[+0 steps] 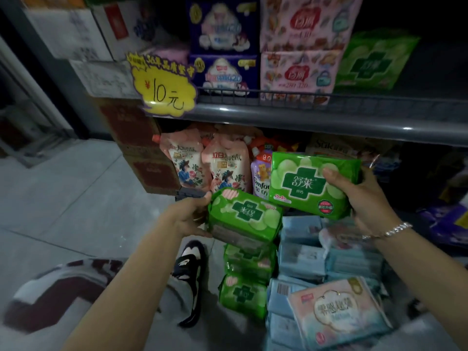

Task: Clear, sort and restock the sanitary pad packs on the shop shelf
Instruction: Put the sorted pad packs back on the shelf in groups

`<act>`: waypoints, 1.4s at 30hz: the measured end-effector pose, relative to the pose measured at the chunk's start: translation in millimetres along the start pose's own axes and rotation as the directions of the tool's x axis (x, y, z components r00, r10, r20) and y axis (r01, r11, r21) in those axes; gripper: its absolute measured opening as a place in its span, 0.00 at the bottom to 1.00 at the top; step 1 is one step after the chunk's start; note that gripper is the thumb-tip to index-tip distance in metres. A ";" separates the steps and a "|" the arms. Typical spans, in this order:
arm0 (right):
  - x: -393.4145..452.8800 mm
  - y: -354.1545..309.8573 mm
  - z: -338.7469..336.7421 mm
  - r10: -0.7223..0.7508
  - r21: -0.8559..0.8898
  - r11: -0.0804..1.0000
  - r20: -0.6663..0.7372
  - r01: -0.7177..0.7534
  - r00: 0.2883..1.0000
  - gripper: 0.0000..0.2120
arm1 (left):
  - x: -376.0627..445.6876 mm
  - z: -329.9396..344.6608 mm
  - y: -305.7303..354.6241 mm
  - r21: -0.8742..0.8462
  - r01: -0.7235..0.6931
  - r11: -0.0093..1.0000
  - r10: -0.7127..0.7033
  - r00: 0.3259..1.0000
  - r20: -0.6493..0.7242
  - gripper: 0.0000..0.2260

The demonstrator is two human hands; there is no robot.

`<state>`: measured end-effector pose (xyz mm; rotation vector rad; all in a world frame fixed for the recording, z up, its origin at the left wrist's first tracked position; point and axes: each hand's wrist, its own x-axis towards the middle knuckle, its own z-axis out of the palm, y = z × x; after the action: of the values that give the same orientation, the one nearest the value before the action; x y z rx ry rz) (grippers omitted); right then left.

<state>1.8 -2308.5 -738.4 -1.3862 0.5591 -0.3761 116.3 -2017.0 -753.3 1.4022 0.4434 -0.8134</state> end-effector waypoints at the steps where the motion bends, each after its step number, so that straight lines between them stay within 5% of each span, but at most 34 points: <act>1: -0.9 -9.0 -3.5 -0.037 0.026 0.999 -0.030 0.037 0.999 0.45 | -5.2 9.7 7.9 -0.054 0.005 0.999 -0.004 1.000 0.026 0.08; 6: -2.7 -51.3 -24.4 -0.189 0.188 0.956 -0.190 0.225 0.963 0.51 | -15.8 56.3 48.2 -0.209 0.022 0.978 0.013 0.986 0.165 0.12; 11: 1.4 -91.5 -56.3 -0.285 0.295 0.880 -0.295 0.371 0.912 0.60 | -38.9 114.2 84.4 -0.206 -0.110 0.972 0.149 0.972 0.184 0.14; 23: 15.3 -144.5 -105.4 -0.268 0.390 0.743 -0.571 0.543 0.776 0.44 | -92.6 248.0 121.1 -0.368 -0.290 0.883 0.371 0.913 0.168 0.16; 42: 20.3 -149.5 -123.9 -0.389 0.291 0.730 -0.566 0.618 0.727 0.40 | -110.3 283.7 135.3 -0.499 -0.239 0.833 0.395 0.889 0.233 0.11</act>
<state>-42.1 -2444.1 -605.0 -0.9465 0.4124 -1.2654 88.6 -2270.7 -539.2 0.8416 0.1155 -0.5953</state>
